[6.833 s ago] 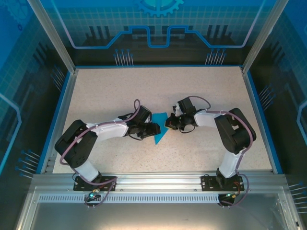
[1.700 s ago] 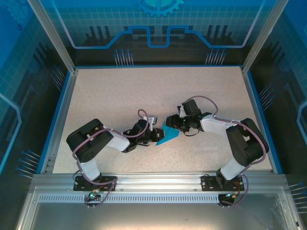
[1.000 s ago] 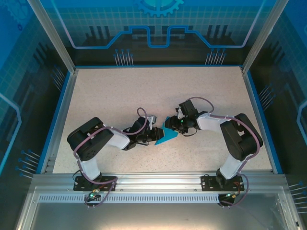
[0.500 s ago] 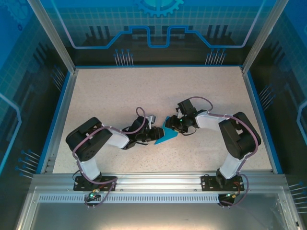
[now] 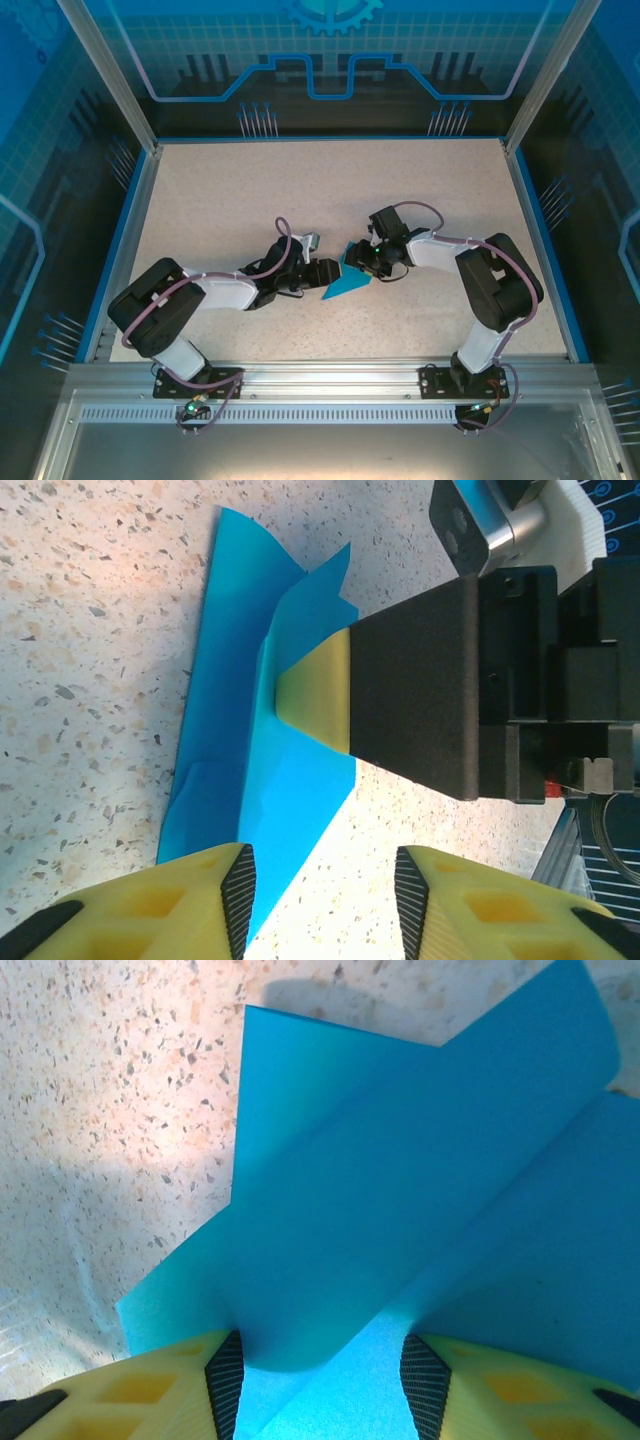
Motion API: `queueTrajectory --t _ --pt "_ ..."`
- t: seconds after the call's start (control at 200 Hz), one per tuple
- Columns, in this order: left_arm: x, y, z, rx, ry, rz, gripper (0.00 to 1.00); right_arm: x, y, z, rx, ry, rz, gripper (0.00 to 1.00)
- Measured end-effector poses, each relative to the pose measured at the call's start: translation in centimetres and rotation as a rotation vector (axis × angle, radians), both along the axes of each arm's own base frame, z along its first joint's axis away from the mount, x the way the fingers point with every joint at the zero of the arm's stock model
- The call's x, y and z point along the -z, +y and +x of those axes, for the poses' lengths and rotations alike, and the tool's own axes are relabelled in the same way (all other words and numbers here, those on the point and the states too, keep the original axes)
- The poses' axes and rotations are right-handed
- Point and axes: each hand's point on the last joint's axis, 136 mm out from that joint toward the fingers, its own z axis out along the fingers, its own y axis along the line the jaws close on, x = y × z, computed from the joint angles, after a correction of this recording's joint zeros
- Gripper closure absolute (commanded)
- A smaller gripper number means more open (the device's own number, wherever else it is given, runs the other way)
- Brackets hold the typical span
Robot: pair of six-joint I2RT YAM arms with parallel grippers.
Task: Fold a paper plane with a square sheet of paper (pick it up from the middle)
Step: Fourth fold the wing at the center of the table.
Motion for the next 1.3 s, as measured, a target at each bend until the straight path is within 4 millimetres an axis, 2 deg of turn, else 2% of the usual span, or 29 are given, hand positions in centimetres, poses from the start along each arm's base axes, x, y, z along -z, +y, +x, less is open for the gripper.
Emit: queueTrajectory --t 0.17,0.4,0.635,0.905,1.3 --pt "0.2 -0.3 -0.6 0.023 0.01 0.01 0.54 0.1 -0.2 0.1 0.027 0.006 -0.009 0.52" --pt "-0.4 -1.8 -0.4 0.071 0.012 -0.007 0.68 0.2 -0.3 0.1 0.038 0.01 -0.014 0.52" --pt "1.1 -2.1 0.0 0.069 0.067 0.039 0.73 0.2 -0.3 0.1 0.04 0.013 -0.018 0.53" --pt "3.2 -1.7 0.0 0.054 0.124 0.097 0.76 0.2 -0.6 0.1 0.046 0.013 -0.036 0.53" --pt "3.7 -1.6 0.1 0.047 0.141 0.119 0.77 0.4 -0.8 0.1 0.051 0.025 -0.055 0.55"
